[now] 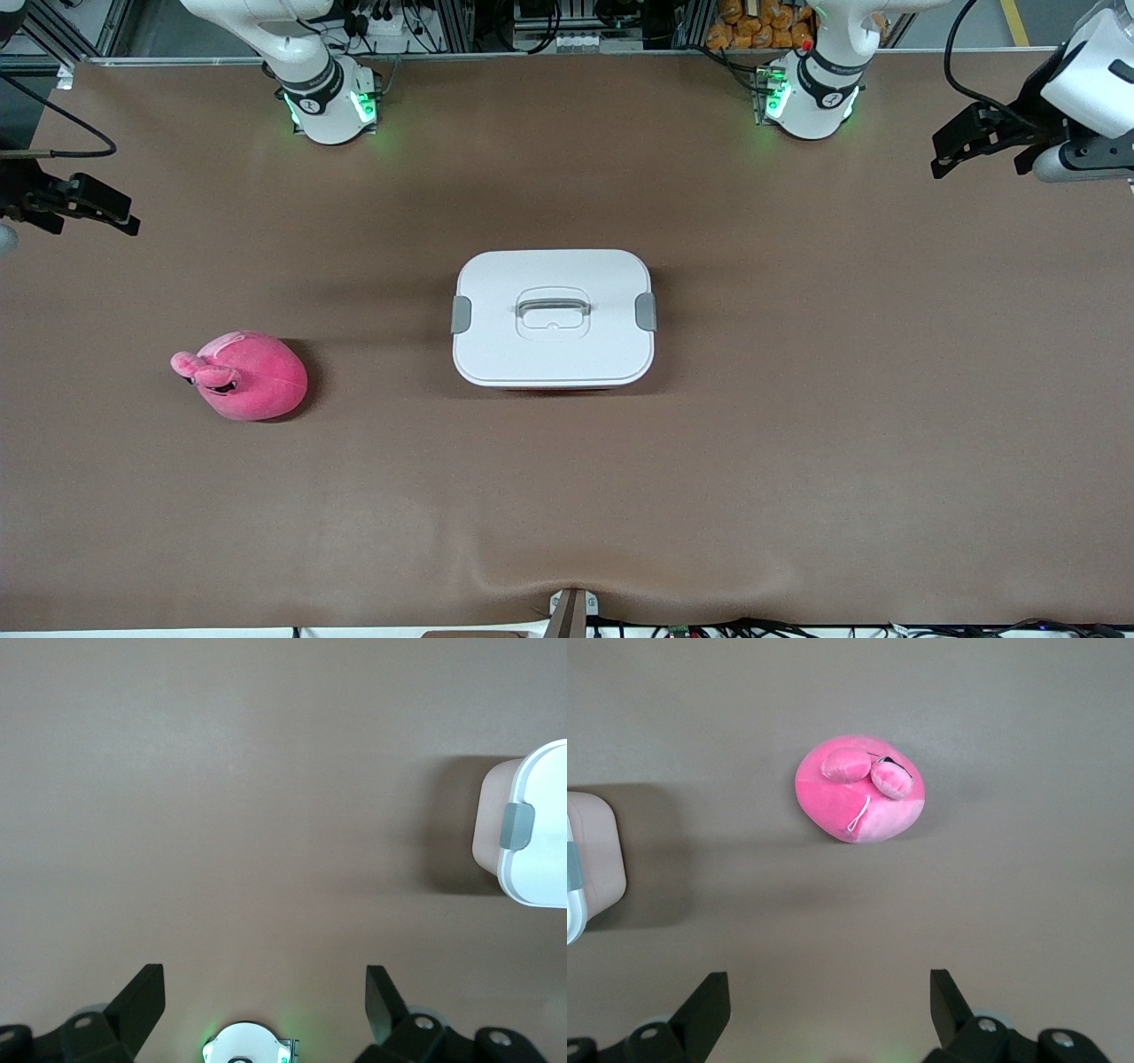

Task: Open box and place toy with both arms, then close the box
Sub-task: 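Reach the right gripper to the pink plush while the left gripper approaches the box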

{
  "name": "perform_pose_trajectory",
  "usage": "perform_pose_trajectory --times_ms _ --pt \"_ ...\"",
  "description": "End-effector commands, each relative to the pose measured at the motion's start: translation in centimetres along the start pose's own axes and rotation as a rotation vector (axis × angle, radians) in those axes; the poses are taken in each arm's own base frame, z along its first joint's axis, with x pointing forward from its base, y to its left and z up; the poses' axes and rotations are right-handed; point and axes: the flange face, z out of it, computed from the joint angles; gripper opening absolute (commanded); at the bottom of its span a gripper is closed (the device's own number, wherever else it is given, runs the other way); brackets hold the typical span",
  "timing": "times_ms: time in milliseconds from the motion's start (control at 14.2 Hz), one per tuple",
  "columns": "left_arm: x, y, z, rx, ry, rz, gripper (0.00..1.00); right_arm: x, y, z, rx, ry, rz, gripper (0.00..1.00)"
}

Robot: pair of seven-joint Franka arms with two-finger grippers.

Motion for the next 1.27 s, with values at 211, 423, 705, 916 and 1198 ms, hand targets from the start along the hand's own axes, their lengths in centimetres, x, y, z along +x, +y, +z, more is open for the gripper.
perform_pose_trajectory --times_ms 211,423,705,916,1198 --pt "0.2 -0.4 -0.9 -0.009 0.017 0.008 1.0 -0.2 0.0 -0.1 -0.012 0.006 -0.01 1.0" --pt "0.3 -0.2 -0.9 -0.008 0.017 -0.007 1.0 -0.1 0.1 0.3 -0.012 -0.004 -0.007 1.0" --pt "0.3 -0.3 -0.7 -0.007 0.011 -0.001 1.0 0.2 0.1 1.2 -0.012 -0.02 -0.007 1.0" --pt "0.3 -0.3 -0.7 -0.007 0.011 -0.001 1.0 0.7 0.4 4.4 -0.016 -0.043 -0.005 1.0" --pt "0.6 -0.3 -0.3 -0.008 0.002 -0.012 1.0 1.1 0.2 8.0 -0.024 -0.031 -0.024 1.0"
